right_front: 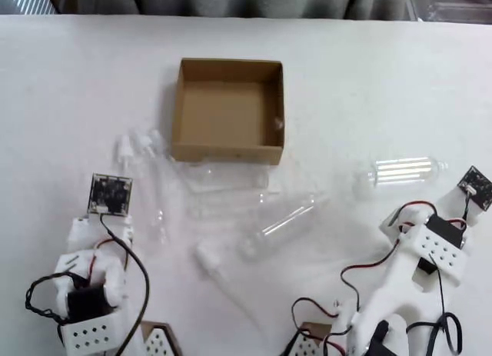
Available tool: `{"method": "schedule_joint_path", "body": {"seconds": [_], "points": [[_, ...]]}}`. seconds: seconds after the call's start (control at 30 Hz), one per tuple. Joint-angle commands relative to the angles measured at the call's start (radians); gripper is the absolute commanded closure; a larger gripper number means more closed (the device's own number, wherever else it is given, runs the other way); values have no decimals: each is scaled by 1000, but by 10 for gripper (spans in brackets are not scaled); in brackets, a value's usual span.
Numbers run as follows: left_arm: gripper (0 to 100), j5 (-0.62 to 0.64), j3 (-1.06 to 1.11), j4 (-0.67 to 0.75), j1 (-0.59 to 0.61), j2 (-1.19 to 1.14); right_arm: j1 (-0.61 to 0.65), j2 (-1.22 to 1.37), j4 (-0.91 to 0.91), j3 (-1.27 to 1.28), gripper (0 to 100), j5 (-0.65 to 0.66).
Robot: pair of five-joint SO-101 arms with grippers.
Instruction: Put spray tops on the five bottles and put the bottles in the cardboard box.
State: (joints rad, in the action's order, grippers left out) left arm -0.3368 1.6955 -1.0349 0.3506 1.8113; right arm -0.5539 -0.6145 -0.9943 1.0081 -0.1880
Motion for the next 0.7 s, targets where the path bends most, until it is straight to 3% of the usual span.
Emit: {"method": "schedule_joint_path", "body": {"seconds": [0.0, 0.4, 0.67], "points": [[980, -6, -3, 20, 10, 13, 22, 15, 16, -15, 829, -51], [980, -6, -3, 20, 10, 13, 16, 377, 5, -236, 829, -106], [980, -6, -3, 20, 10, 13, 18, 415, 7, -253, 829, -106]]}}
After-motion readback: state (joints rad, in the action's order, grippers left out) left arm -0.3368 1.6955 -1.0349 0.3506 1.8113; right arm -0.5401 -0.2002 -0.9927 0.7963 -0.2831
